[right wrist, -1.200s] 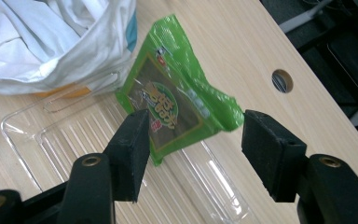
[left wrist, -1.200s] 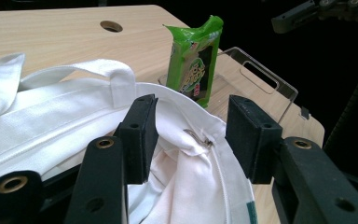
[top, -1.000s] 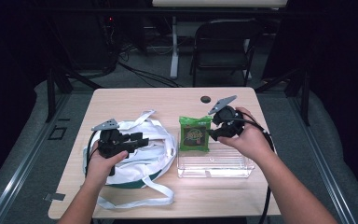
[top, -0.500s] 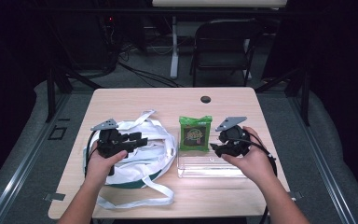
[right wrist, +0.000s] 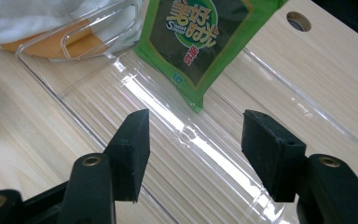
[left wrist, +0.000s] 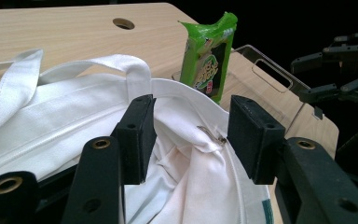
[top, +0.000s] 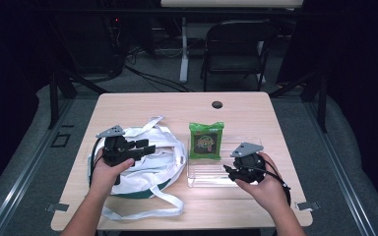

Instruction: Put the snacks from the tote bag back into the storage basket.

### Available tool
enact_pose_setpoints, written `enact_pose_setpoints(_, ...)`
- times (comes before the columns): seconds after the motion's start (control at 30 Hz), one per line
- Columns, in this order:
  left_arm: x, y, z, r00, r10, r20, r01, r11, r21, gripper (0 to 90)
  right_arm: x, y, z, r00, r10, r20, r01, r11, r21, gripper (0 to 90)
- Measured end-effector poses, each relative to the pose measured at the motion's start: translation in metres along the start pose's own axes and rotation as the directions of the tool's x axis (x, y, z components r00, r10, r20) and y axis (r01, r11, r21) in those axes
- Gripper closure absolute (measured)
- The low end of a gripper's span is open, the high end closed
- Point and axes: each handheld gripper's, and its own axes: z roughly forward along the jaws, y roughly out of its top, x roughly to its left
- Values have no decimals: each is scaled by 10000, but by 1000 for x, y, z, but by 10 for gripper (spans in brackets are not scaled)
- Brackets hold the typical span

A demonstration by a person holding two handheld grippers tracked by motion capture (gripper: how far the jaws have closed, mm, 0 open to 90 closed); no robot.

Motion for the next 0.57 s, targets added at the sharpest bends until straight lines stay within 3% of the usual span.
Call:
enact_pose_setpoints(0.27,0,-1,2,10000,-11,-84,11,10000,41,498,-7,-27,-2,9977,662,111,-656,9965,-516,421)
enact_pose_setpoints(0.43,0,-1,2,9999,21,-138,-20,10000,81,488,-13,-40,-4,9917,1276,153,-1259,9887,-819,422)
enact_pose_setpoints(0.57,1,-1,3,9998,31,-195,-28,9999,153,480,-15,-45,-2,9904,1351,287,-1322,9875,-861,421)
